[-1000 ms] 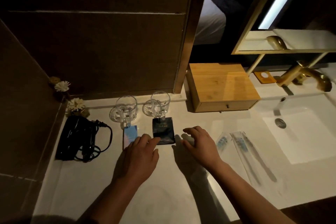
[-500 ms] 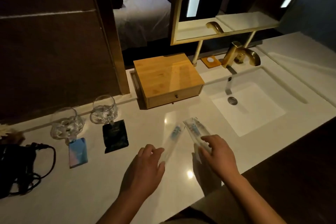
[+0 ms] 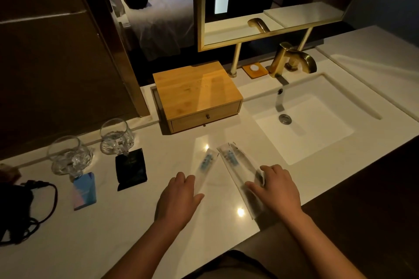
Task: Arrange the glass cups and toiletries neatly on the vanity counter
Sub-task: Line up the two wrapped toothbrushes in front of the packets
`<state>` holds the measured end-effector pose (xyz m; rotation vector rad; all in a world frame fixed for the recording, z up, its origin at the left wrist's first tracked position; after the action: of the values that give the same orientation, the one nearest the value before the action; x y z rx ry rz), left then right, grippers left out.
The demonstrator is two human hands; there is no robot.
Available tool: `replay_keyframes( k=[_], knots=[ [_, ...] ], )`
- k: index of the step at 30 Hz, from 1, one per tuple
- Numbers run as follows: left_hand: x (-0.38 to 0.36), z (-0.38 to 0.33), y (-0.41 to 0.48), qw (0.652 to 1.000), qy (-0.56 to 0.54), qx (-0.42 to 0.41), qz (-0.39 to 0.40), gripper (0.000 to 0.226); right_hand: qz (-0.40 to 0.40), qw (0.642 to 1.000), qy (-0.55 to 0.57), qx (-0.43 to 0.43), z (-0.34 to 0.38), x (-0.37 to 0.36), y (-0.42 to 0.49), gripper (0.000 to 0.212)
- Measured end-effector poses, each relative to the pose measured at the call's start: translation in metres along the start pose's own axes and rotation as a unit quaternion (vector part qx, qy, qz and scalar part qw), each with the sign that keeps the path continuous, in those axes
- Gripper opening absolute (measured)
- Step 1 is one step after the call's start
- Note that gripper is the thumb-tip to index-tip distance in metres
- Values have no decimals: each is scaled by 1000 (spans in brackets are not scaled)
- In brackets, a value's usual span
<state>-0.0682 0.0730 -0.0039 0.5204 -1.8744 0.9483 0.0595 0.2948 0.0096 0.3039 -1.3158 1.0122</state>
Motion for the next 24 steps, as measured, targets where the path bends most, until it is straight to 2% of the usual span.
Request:
replay_keyframes(
  k=[5, 8, 10, 13, 16, 19, 24],
  knots=[
    [5, 1, 9, 999, -17, 34, 8, 21, -1, 998, -44, 41, 22, -3, 2, 60],
    [7, 3, 9, 998, -39, 40, 11, 14, 22, 996, -68, 48, 33, -11, 4, 41],
    [6, 7, 7, 994, -96, 48, 7, 12, 18, 998, -47, 47, 36, -15, 6, 26],
    [3, 21, 0, 964, -249, 91, 10, 12, 18, 999, -23, 34, 40, -17, 10, 15],
    [5, 36, -14, 921, -370, 118, 11, 14, 27, 1000, 9, 13, 41, -18, 15, 15],
    [8, 52, -30, 905, -405, 132, -11, 19, 40, 997, 58, 15, 46, -15, 13, 14],
    [10, 84, -58, 888, -421, 173, -61, 21, 44, 992, 86, 85, 79, -17, -3, 15]
  ],
)
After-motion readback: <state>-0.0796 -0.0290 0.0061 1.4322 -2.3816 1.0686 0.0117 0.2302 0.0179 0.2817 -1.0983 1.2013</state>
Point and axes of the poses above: each hand's wrist, its own y-axis towards the middle knuckle, its own x-axis out of the back of the hand, z = x × y, the point moved 2 cm from there along y, towards the middle knuckle, and after that the axes turned 11 degrees about z, right-handed, at the moved point
